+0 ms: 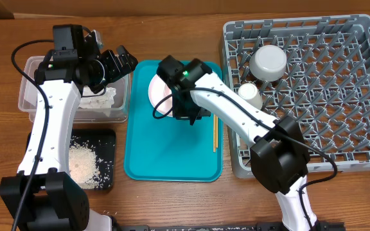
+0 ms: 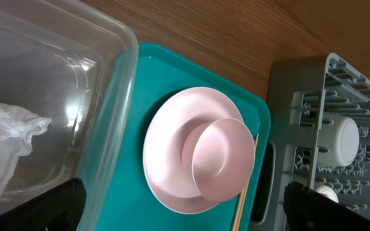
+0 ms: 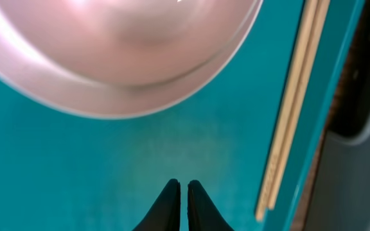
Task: Sort waste into correct bins and load items into the dishwasher
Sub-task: 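Lower the right gripper around the wooden chopsticks beside the pink plate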
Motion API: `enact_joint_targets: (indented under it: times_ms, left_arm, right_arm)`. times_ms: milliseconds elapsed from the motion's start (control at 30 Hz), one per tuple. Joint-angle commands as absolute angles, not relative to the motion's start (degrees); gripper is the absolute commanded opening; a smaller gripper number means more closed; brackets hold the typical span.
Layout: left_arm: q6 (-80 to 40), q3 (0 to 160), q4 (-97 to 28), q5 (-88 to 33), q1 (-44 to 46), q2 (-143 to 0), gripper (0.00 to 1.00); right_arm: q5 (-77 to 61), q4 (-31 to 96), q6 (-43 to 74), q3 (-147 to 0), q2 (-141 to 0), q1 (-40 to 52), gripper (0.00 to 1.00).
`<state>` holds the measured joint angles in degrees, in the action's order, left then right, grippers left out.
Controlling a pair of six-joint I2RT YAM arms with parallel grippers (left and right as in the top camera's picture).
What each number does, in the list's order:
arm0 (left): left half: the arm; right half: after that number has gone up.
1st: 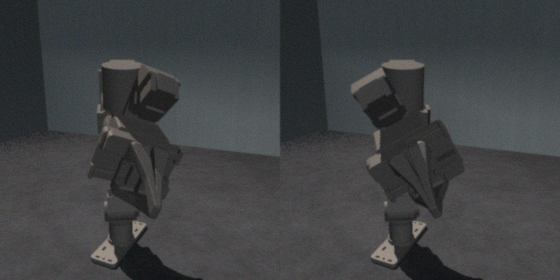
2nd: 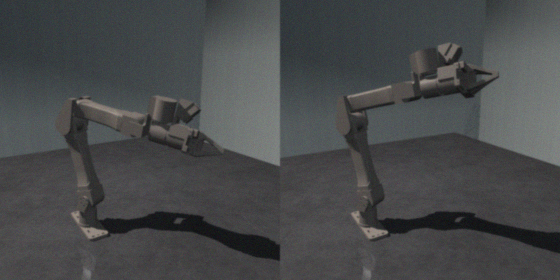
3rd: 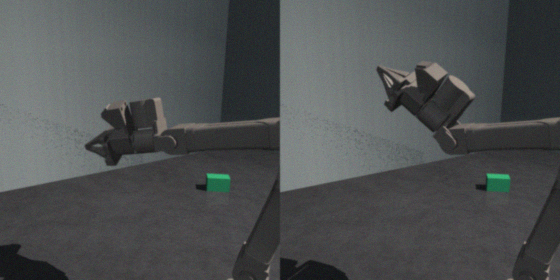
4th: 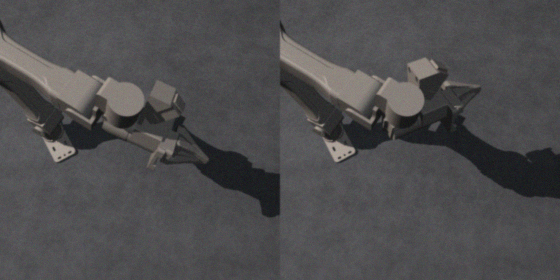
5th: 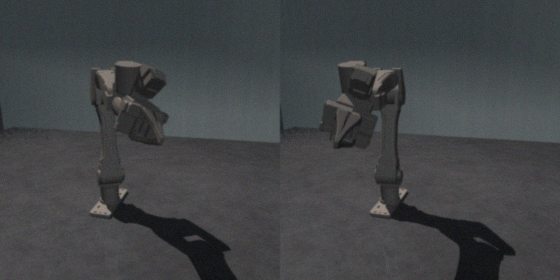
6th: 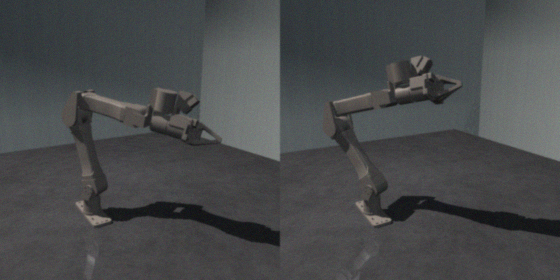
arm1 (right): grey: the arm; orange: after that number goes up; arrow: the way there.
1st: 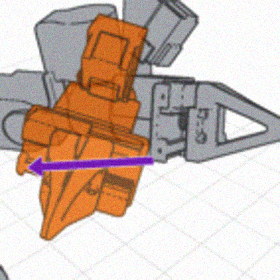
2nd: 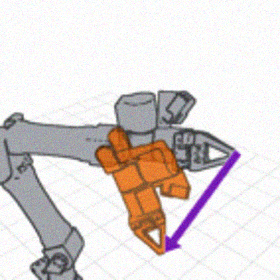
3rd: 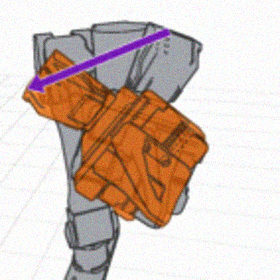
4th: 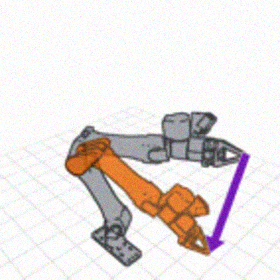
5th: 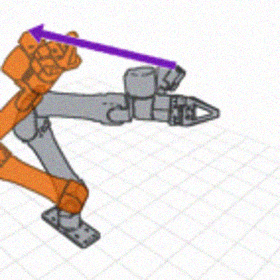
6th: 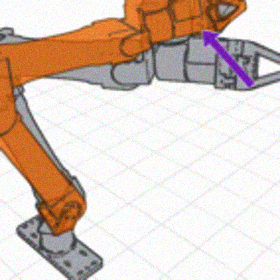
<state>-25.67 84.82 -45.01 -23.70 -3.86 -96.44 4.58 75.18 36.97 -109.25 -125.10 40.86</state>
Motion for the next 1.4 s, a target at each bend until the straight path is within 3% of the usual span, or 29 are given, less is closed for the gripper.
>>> enact_joint_targets:
  times_ms: [0,133,500,1367]
  left_arm:
    - [-25.28,86.32,-45.01,-23.33,-3.73,-95.98,1.0]
    - [-25.28,86.32,-45.01,-23.33,-3.73,-95.98,1.0]
    - [-25.28,86.32,-45.01,-23.33,-3.73,-95.98,1.0]
    - [-25.28,86.32,-45.01,-23.33,-3.73,-95.98,1.0]
  right_arm:
    - [8.36,72.9,39.7,-106.54,-124.53,40.07,0.08]
    - [8.95,71.05,39.68,-104.88,-124.53,37.69,0.09]
    - [8.56,68.86,37.39,-100.09,-124.53,31.31,0.35]
    - [7.53,59.53,37.47,-92.58,-124.53,32.95,0.36]
